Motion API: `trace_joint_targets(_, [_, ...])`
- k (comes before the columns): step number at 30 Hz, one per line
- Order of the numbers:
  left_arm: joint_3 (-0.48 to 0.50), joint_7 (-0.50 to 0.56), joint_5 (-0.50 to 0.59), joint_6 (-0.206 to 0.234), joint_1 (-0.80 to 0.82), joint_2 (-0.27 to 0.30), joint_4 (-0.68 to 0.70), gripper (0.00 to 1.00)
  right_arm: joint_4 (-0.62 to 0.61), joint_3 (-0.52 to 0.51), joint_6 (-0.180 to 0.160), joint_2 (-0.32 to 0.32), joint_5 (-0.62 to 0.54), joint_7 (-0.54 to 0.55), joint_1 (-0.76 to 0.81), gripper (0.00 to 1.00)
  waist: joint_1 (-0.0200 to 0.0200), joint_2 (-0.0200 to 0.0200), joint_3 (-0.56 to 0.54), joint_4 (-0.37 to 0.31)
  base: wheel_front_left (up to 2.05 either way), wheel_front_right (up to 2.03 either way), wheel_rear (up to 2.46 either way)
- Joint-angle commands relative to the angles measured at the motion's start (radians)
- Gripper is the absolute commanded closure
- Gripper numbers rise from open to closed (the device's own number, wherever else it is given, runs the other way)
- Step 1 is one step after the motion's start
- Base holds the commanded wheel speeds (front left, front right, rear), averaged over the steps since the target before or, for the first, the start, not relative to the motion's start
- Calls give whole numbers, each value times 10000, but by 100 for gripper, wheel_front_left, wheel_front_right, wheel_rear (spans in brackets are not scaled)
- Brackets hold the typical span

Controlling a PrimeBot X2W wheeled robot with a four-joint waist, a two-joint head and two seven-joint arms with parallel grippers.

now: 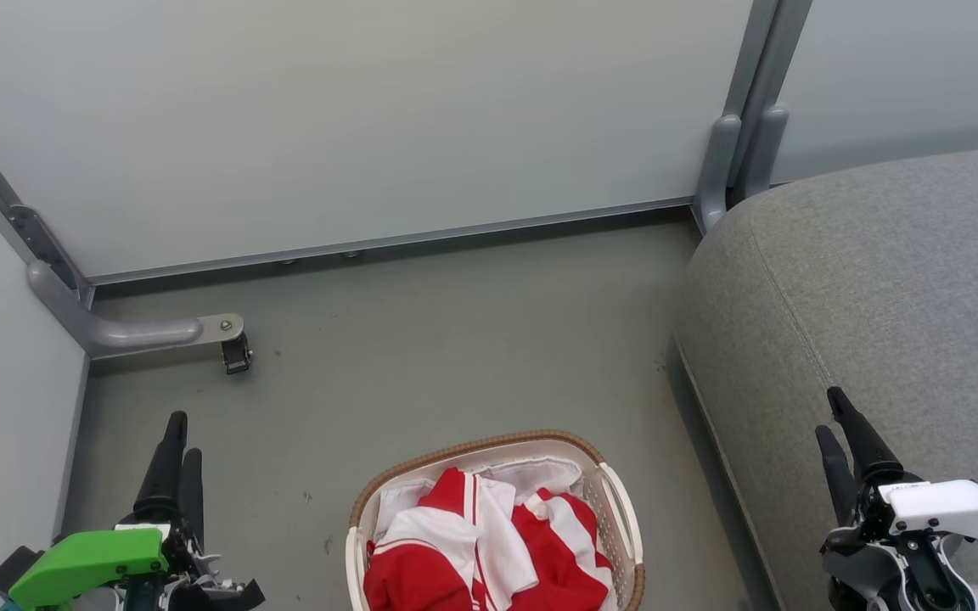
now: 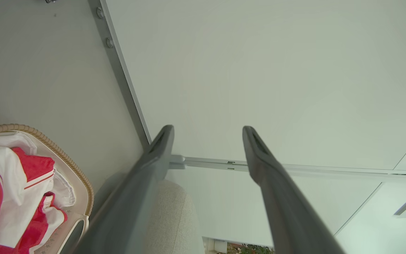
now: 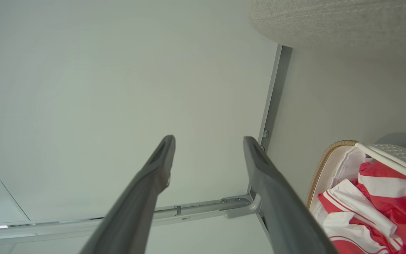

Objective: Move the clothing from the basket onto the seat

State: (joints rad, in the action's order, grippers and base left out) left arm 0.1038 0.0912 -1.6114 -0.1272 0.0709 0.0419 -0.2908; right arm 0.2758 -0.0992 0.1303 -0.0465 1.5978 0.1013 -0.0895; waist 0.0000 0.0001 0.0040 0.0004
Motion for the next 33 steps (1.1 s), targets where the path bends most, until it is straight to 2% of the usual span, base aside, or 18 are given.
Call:
trace_joint_targets(1, [-22,-118,161,-7,196,67,142,0,-241,89,0,-179,-170,-144,-197,0,0,-1,3,2,0,0,0])
trace_joint_targets(5, [-171,-335,482,-9,230,139,74,0,-265,357,1,-405,-473,-442,-264,0,0,-1,10,5,0,0,0])
trace_joint_targets(13, [-144,-709,1849,-13,293,146,76,0,-253,574,1,-628,-1617,-836,-458,0,0,-1,20,15,0,0,0])
trace_joint_targets(33, [-400,-1478,2439,-22,380,74,-28,0,-441,1069,2,-922,-5392,-1598,-807,0,0,-1,-13,49,0,0,0])
